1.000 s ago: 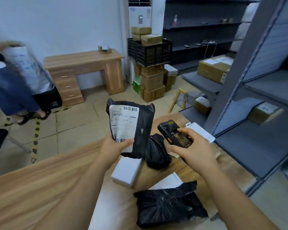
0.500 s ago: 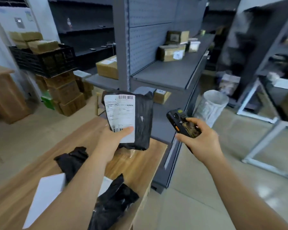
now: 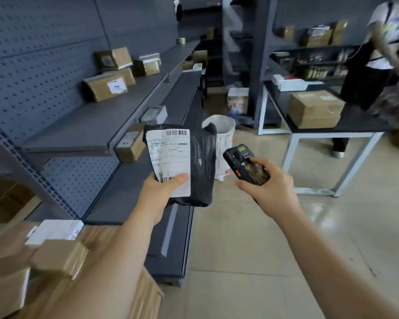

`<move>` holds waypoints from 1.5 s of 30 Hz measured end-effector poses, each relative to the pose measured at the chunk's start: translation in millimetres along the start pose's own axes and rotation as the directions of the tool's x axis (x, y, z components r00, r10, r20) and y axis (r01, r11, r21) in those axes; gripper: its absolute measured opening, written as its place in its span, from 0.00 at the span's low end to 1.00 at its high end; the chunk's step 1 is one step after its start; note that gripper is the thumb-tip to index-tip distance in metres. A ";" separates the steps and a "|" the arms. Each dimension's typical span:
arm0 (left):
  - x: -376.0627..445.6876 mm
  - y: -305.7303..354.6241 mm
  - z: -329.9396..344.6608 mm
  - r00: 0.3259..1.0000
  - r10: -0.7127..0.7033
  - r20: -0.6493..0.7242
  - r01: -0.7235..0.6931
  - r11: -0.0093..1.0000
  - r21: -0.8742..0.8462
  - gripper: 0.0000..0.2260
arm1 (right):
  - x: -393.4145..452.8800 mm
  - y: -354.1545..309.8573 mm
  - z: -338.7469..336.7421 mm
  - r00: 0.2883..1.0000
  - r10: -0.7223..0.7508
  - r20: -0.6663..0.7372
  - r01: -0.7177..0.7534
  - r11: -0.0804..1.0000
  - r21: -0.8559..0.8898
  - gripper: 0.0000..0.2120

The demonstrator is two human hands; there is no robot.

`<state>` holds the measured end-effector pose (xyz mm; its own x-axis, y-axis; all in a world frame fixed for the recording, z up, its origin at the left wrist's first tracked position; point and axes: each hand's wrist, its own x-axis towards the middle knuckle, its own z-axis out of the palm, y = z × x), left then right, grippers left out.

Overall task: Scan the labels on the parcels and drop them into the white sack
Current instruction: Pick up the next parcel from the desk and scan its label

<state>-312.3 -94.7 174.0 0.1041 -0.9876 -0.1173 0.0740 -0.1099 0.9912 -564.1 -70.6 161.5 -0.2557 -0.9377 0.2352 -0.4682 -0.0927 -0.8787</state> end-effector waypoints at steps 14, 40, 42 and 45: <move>193.3 3.5 134.0 0.998 -0.027 0.065 0.030 0.999 -0.042 0.16 | 197.7 69.5 -28.2 0.997 0.025 -0.077 -0.031 0.997 -0.072 0.30; 653.0 -2.2 214.5 0.993 -0.113 -0.040 0.111 0.993 -0.035 0.09 | 643.5 166.0 111.0 0.997 0.052 0.053 -0.046 0.994 -0.103 0.27; 682.9 -0.7 226.8 0.992 -0.108 -0.068 0.106 0.994 -0.033 0.09 | 677.3 177.4 118.3 0.997 0.037 0.071 -0.031 0.995 -0.093 0.27; 729.0 10.6 248.7 0.993 -0.077 -0.086 0.076 0.997 -0.016 0.09 | 733.8 184.8 122.1 0.996 0.026 0.081 -0.019 0.996 -0.087 0.27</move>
<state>-482.3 -843.7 114.4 0.1833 -0.9628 -0.1984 0.0975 -0.1830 0.9783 -735.0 -816.7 120.9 -0.1983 -0.9639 0.1775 -0.5352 -0.0452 -0.8435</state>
